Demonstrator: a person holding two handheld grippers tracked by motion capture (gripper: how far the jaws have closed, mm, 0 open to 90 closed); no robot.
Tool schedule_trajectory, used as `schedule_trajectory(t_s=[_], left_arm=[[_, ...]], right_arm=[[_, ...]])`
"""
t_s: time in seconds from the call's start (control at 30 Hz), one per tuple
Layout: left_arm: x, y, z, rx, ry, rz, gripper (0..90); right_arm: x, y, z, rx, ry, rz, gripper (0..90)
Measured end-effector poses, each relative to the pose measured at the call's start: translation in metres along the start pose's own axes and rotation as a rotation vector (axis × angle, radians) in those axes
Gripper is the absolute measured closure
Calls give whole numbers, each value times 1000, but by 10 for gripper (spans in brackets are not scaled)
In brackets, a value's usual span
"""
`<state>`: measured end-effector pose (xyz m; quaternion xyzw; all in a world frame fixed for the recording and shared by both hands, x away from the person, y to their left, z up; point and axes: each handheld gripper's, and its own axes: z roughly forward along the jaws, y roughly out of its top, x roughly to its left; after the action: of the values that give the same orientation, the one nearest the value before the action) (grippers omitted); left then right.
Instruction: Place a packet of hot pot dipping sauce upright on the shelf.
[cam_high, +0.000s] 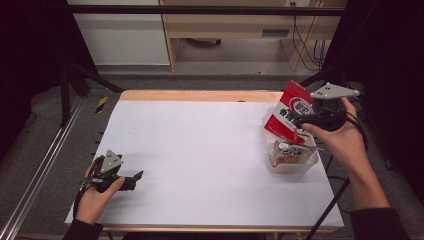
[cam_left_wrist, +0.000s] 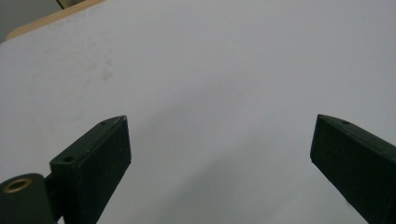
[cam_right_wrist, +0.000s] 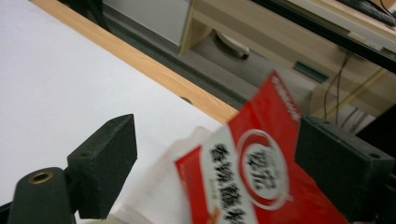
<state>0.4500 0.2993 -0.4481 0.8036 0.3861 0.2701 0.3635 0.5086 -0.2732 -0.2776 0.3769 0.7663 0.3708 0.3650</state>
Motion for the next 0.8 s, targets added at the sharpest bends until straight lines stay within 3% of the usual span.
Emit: schedule_trajectory(t_s=[0.17,0.27,0.4,0.67,0.8], left_arm=[[1,-1,0,3,2,-1,49],[0,-1,1,7,4,5,49],[0,-1,1,6,2,4,48],[0,-1,0,3,0,9,42],[0,-1,0,4,2,7,39]], right_arm=[[41,0,2,0,51,22,105],[61,-2,3,-25,89,60,100],[88,-4,6,-23,131,51,95],[122,-11,12,-46,189,74,106],[137,-21,17,-23,219,91,79]])
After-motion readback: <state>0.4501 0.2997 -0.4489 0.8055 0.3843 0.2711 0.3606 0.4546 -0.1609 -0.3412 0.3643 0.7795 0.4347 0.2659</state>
